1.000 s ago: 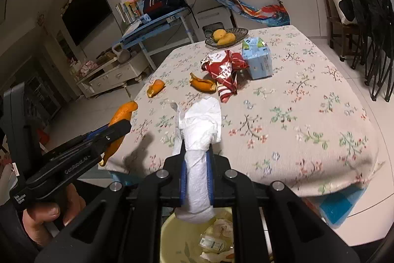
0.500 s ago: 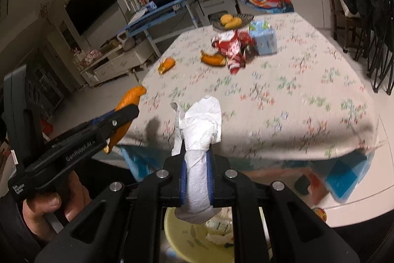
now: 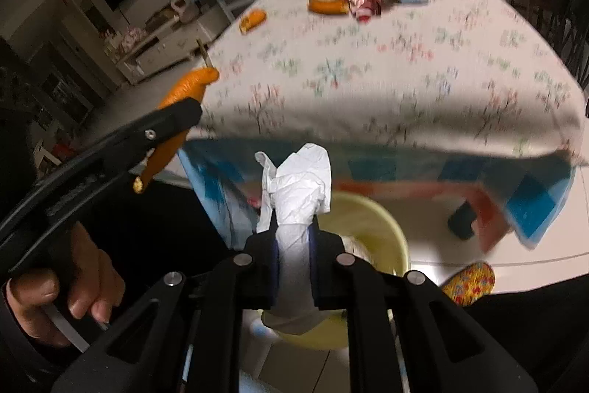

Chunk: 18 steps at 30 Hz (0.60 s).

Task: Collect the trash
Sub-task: 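Carry the bag with the right tool while the left tool carries the peel over the bucket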

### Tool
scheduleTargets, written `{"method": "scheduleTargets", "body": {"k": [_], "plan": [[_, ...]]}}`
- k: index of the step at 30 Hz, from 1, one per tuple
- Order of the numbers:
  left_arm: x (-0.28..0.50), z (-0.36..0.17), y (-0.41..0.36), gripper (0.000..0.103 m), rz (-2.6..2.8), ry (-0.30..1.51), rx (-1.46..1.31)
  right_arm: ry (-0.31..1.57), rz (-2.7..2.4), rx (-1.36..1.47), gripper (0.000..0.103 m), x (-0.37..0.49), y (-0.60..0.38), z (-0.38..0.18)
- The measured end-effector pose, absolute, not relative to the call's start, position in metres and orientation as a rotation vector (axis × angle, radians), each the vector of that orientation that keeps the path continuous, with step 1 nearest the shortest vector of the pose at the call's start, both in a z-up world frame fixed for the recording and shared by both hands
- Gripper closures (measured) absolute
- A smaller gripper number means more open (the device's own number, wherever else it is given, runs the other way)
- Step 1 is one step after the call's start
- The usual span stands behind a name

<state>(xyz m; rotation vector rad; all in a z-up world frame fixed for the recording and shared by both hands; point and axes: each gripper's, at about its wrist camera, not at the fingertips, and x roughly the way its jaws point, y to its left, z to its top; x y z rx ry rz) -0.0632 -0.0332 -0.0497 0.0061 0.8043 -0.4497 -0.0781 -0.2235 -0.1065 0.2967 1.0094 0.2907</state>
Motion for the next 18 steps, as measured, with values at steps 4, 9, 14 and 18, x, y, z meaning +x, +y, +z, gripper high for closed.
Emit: {"method": "scheduleTargets", "body": {"k": [4, 9, 14, 18], "plan": [[-0.068, -0.056, -0.038, 0.081, -0.470, 0.839, 0.027, 1.072, 0.292, 0.307, 0.087, -0.076, -0.222, -0.119], [-0.069, -0.068, -0.040, 0.081, -0.487, 0.905, 0.048, 1.140, 0.294, 0.312, 0.087, -0.077, -0.221, -0.130], [-0.071, -0.082, -0.040, 0.081, -0.493, 0.970, 0.075, 1.194, 0.301, 0.291, 0.086, -0.078, -0.216, -0.137], [-0.072, -0.094, -0.043, 0.081, -0.497, 1.030, 0.100, 1.236, 0.298, 0.282, 0.070, -0.077, -0.213, -0.143]]}}
